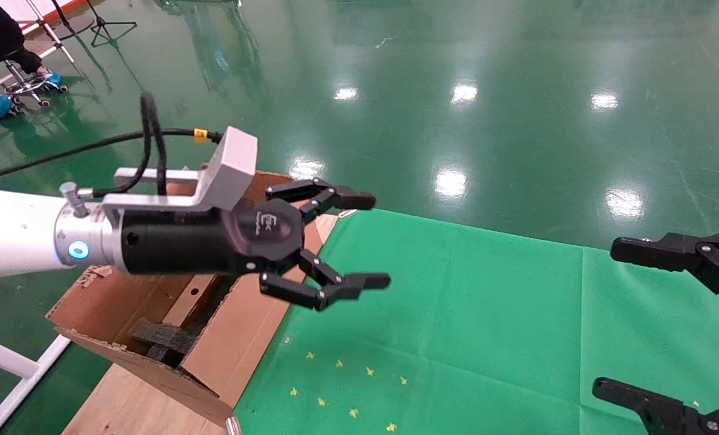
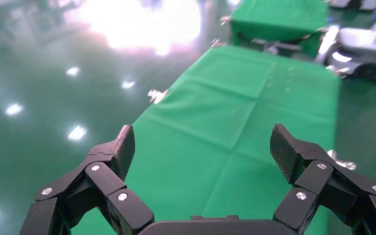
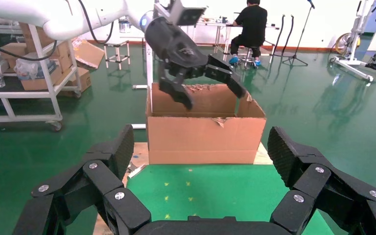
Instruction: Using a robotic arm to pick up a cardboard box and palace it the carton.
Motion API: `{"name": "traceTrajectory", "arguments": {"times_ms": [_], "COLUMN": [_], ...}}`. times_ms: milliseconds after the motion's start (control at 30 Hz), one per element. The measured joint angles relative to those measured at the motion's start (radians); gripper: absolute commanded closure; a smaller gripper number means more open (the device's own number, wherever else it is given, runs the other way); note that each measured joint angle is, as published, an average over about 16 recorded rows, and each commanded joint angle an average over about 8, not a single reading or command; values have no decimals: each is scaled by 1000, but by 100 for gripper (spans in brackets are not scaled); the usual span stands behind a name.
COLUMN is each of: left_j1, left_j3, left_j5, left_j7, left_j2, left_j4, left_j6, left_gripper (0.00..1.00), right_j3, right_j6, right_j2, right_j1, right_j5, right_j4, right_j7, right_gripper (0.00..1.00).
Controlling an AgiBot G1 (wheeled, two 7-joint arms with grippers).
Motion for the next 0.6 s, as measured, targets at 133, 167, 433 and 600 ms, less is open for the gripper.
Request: {"name": "traceTrajectory", "arguments": {"times_ms": [133, 167, 433, 600], "left_j1": [45, 56, 130, 154], "left_j3": [-30, -38, -87, -104], "left_j5": [-58, -73, -169, -200], "left_j7": [18, 23, 52, 61], "left_j2": [2, 2, 5, 6], "left_j4": [-47, -59, -138, -163], "left_j6": [14, 18, 42, 50], "left_gripper": [0, 0, 0, 0], "right_j3": [0, 0, 0, 0], "right_j6": [0, 0, 0, 0], "right_j2": [0, 0, 0, 0], "right_j1": [0, 0, 0, 0], "right_j5": [0, 0, 0, 0], "right_j4": [0, 0, 0, 0], "right_j7": [0, 0, 0, 0], "right_gripper": [0, 0, 0, 0]}}
